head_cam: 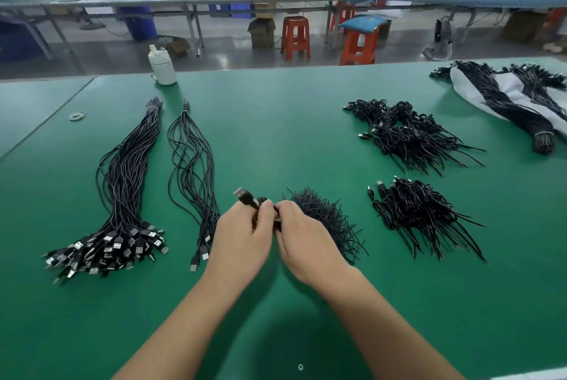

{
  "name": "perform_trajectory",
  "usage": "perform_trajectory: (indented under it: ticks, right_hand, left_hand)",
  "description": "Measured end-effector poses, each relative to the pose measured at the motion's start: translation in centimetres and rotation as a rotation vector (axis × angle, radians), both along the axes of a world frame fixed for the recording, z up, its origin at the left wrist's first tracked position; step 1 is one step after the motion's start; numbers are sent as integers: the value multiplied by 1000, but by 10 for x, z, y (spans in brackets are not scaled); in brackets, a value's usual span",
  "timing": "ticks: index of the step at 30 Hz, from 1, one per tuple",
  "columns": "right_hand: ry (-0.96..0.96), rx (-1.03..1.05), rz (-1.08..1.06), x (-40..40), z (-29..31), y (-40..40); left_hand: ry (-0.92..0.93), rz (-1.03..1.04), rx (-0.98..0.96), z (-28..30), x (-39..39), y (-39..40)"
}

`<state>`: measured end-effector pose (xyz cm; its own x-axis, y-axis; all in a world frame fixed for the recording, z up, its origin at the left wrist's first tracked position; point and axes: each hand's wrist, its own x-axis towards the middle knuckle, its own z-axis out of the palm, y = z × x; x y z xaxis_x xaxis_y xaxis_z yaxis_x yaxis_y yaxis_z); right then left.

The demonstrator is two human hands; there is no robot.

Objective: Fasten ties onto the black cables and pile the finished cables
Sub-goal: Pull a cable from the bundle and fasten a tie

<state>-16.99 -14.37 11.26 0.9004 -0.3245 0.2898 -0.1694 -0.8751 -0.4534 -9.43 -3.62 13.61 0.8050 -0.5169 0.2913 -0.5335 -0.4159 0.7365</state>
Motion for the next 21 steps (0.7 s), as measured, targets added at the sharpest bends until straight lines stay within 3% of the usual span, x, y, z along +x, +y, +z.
perform_trajectory:
  ticks: [4, 12, 14, 18, 21]
  right_hand:
    - [41, 13, -43, -3, 2, -9]
    - [174, -29, 39, -3, -6, -6]
    - [180, 126, 63, -1, -4, -7]
    - [176, 687, 138, 1, 1, -11]
    - [146, 738, 133, 2, 1, -17]
  left_hand:
    - [323, -40, -93, -8, 14, 4]
    - [88, -276, 153, -3, 36, 2]
    - [99, -291, 204, -1, 40, 0]
    - [204, -313, 174, 3, 47, -8]
    - [327, -357, 114, 7, 47, -14]
